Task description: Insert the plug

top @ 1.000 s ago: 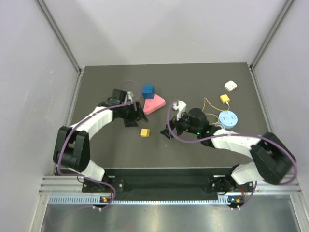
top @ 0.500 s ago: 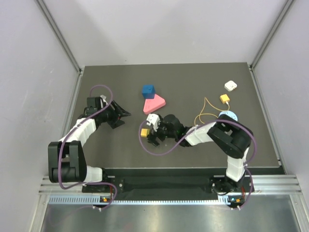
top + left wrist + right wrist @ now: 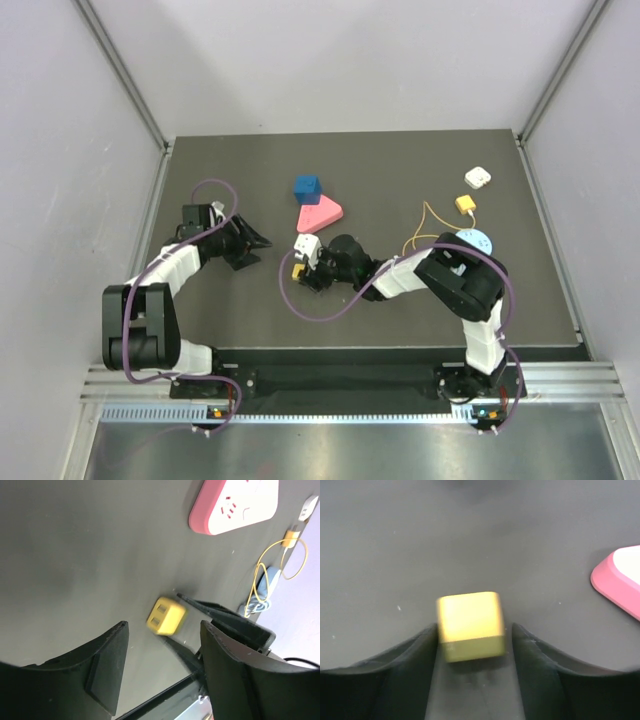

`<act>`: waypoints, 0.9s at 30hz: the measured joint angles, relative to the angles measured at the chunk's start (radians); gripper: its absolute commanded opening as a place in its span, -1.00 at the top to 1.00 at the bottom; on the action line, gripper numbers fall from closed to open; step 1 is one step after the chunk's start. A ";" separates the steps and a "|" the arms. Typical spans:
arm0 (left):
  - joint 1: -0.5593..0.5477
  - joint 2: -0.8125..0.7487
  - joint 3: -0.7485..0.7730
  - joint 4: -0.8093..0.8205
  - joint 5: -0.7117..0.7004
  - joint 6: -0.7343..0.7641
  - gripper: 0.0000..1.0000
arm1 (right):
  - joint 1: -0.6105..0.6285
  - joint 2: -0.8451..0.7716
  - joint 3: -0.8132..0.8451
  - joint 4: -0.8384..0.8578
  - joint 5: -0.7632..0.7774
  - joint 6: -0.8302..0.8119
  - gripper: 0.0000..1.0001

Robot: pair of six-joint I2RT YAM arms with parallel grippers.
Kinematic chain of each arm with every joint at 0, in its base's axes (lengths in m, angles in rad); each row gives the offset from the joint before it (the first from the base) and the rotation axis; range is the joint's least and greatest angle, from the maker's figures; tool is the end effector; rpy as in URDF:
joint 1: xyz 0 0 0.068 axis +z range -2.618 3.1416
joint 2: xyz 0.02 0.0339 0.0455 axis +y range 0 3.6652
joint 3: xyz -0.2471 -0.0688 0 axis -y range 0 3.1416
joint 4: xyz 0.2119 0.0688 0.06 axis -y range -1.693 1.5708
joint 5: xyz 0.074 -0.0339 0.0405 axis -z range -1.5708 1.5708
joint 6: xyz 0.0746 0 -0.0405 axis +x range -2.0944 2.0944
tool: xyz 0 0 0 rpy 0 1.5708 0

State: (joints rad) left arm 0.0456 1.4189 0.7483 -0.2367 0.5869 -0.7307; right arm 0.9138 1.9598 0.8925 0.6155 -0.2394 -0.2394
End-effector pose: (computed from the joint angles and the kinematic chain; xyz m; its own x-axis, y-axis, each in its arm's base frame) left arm 0.2713 -0.0290 0.1658 -0.7882 -0.5923 -0.1675 -0.2998 0.6071 -0.7359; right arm 0.2305 0.3278 0.1215 -0.0457 -0.4365 -0.8986 -0.9371 0.3303 -0.1128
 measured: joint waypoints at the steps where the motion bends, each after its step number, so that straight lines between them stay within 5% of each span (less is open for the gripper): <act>1: 0.000 0.000 0.000 -0.003 0.000 0.009 -0.22 | 0.000 0.000 0.000 0.000 -0.004 -0.001 0.33; 4: 0.000 0.005 0.002 -0.007 0.003 0.038 -0.15 | 0.000 0.000 -0.003 0.010 -0.013 0.003 0.71; 9: -0.015 0.031 0.003 -0.026 0.047 0.114 -0.17 | 0.000 -0.009 -0.048 0.067 -0.015 0.011 0.99; 20: -0.253 0.030 0.121 -0.105 0.150 0.240 -0.26 | 0.000 -0.248 -0.154 0.165 -0.102 0.072 1.00; 27: -0.286 0.003 0.132 -0.100 0.197 0.205 0.01 | -0.004 -0.325 -0.226 0.213 -0.110 0.092 1.00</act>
State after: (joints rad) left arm -0.2405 1.4223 0.8799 -0.3363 0.7841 -0.5255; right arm 0.9096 1.6348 0.6662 0.8284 -0.3496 -0.1478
